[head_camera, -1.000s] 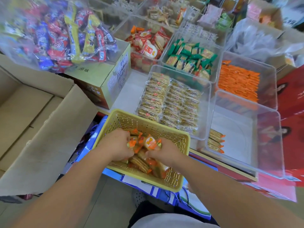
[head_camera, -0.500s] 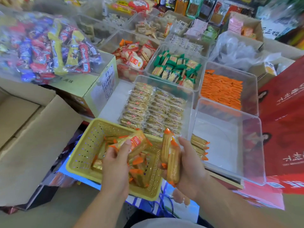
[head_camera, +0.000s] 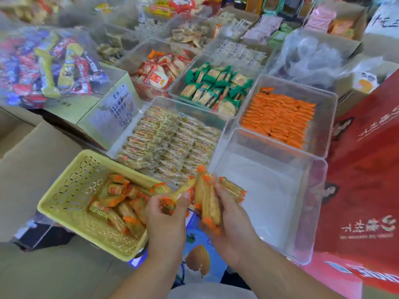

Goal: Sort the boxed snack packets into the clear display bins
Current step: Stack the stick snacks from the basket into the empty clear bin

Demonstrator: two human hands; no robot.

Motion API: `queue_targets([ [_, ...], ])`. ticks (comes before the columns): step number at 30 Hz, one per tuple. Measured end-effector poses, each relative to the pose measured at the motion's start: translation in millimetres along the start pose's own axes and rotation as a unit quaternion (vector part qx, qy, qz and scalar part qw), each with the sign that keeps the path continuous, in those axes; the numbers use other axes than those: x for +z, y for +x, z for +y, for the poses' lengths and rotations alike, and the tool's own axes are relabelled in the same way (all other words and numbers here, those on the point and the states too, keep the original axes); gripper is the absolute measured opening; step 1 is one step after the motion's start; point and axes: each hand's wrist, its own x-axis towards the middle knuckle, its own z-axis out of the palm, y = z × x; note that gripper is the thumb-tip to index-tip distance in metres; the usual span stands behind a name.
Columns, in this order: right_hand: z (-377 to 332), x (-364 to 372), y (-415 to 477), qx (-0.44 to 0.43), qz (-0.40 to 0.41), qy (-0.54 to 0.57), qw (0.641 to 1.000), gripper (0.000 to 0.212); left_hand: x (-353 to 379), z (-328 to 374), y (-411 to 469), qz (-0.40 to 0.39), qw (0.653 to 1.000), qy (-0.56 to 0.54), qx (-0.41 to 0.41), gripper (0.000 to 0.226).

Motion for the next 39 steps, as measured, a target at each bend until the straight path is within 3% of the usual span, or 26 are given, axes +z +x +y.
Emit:
queue_targets([
  [5, -11.2, -18.6, -8.4, 0.013, -0.027, 0.047, 0.998, 0.042, 29.4, 2.3, -27.8, 0.003, 0.998, 0.043, 0.053, 0.043],
  [10, -17.7, -23.6, -7.3, 0.031, -0.030, 0.035, 0.998, 0.051, 30.9, 4.0, -41.0, -0.035, 0.996, 0.028, 0.075, 0.043],
  [13, -23.1, -26.9, -6.2, 0.029, -0.042, 0.022, 0.998, 0.053, 29.7, 11.3, -39.8, -0.084, 0.990, 0.076, 0.088, 0.043],
  [18, -31.4, -40.8, 0.3, 0.001, -0.036, 0.019, 0.999, 0.052, 33.3, 14.9, -33.7, -0.149, 0.966, 0.159, 0.136, 0.010],
  [22, -28.1, -45.1, 2.0, 0.003, -0.040, 0.004, 0.999, 0.044, 37.0, 17.3, -30.2, -0.214, 0.944, 0.221, 0.121, 0.039],
  [30, -18.6, -49.7, 10.1, -0.057, -0.035, -0.049, 0.997, 0.068, 36.3, 14.2, -9.3, -0.277, 0.900, 0.287, 0.177, 0.039],
  [32, -18.9, -50.7, 11.7, -0.064, -0.031, -0.049, 0.996, 0.070, 36.0, 12.6, -3.3, -0.255, 0.907, 0.286, 0.174, 0.031],
  [35, -22.3, -55.1, 13.6, -0.046, -0.048, -0.018, 0.998, 0.064, 35.6, 13.5, 2.0, -0.208, 0.927, 0.271, 0.158, 0.052],
  [39, -25.2, -60.0, 16.9, -0.044, -0.083, 0.000, 0.996, 0.055, 35.9, 15.7, 7.2, -0.222, 0.930, 0.255, 0.143, 0.072],
])
